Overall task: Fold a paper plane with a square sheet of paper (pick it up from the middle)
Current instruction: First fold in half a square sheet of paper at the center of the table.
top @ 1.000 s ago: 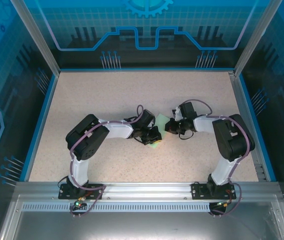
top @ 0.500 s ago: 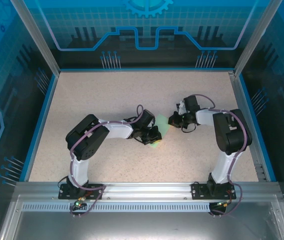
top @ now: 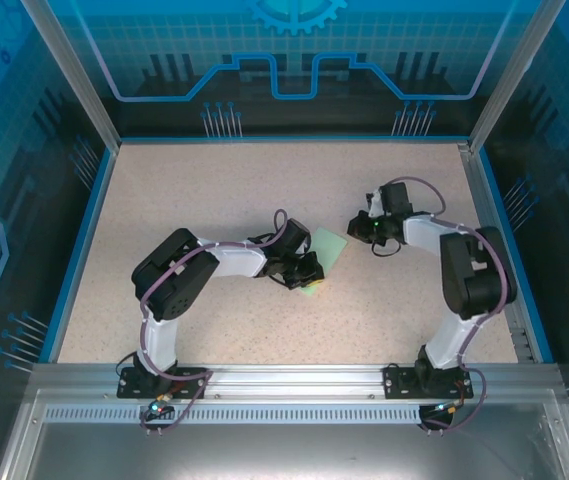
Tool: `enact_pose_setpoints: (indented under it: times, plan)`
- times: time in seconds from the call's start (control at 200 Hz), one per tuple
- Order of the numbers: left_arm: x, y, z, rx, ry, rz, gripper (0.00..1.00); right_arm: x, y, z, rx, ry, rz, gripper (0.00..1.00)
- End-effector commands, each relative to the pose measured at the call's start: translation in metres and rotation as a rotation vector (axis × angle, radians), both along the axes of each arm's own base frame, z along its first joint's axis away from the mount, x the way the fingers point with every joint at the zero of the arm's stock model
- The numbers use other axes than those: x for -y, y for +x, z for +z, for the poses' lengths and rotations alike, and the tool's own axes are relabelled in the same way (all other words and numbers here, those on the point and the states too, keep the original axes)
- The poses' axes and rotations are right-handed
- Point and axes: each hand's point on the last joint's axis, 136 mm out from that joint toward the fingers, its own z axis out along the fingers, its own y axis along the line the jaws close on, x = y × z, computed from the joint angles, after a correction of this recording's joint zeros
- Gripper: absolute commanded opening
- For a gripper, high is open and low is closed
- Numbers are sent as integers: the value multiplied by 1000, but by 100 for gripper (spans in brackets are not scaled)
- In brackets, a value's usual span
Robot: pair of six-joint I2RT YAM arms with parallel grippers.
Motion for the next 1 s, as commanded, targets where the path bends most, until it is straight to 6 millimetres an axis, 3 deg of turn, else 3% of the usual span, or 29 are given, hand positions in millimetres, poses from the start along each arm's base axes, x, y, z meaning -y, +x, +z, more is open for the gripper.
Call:
enact_pose_setpoints:
  times: [0.0,0.11,0.15,0.31,0.53,0.555,0.73,0.995]
  plan:
    - [-35,-40,-49,-171,175,-15,8,-16,-22,7,-2,16,66,5]
    - [-35,-39,-47,-166,171,-15,8,-35,-37,1,-25,31,114,5]
    - [-33,-38,-45,-161,166,-15,8,-42,-50,-9,-62,57,138,6]
    - [-30,-34,-40,-142,151,-23,8,-65,-58,-26,-116,83,197,5]
    - [-16,-23,-16,-57,88,-68,9,-59,-69,-59,-208,34,183,5]
    - [-13,-20,-9,-36,77,-75,9,-60,-60,-53,-188,30,181,5]
    - [5,2,27,116,-5,-108,14,-56,-61,-63,-217,17,176,5]
    - [12,12,11,125,-7,-119,16,-56,-61,-65,-232,19,177,5]
